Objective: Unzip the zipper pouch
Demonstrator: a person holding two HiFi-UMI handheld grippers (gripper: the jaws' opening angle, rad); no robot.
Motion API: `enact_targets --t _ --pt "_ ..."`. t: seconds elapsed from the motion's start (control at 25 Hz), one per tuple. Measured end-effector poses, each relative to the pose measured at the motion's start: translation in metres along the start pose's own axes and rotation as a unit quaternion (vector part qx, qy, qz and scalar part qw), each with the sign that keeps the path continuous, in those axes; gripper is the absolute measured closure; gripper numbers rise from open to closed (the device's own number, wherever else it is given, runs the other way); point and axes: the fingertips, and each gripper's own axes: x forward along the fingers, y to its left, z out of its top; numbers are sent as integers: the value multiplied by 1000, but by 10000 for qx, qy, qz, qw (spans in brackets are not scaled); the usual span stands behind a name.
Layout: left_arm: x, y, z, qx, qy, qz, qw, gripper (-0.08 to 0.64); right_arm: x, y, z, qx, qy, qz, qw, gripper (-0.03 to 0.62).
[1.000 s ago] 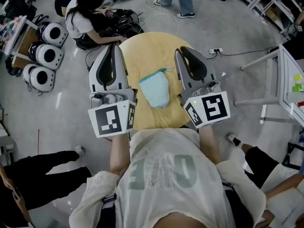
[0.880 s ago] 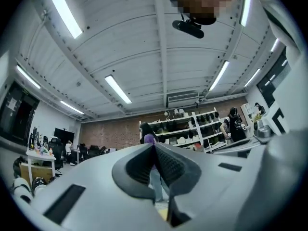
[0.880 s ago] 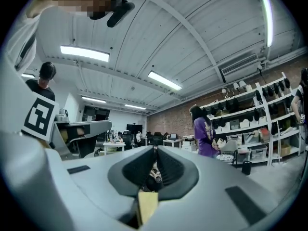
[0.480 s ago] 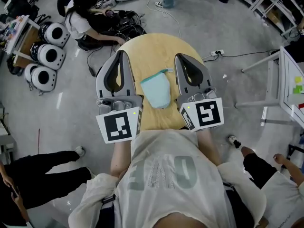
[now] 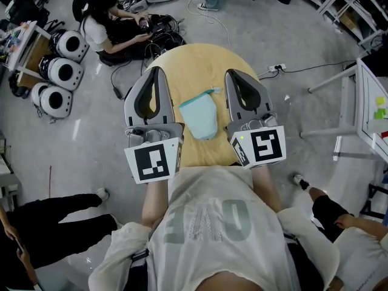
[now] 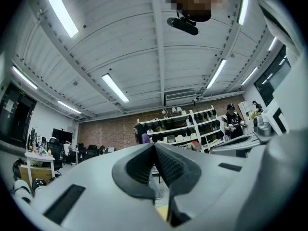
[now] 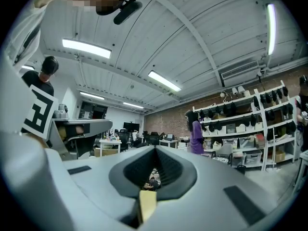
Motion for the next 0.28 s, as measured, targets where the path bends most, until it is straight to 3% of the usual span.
enact_targets --t 0.28 --pt "2 6 0 -57 8 25 10000 534 1 -2 0 -21 30 -46 10000 563"
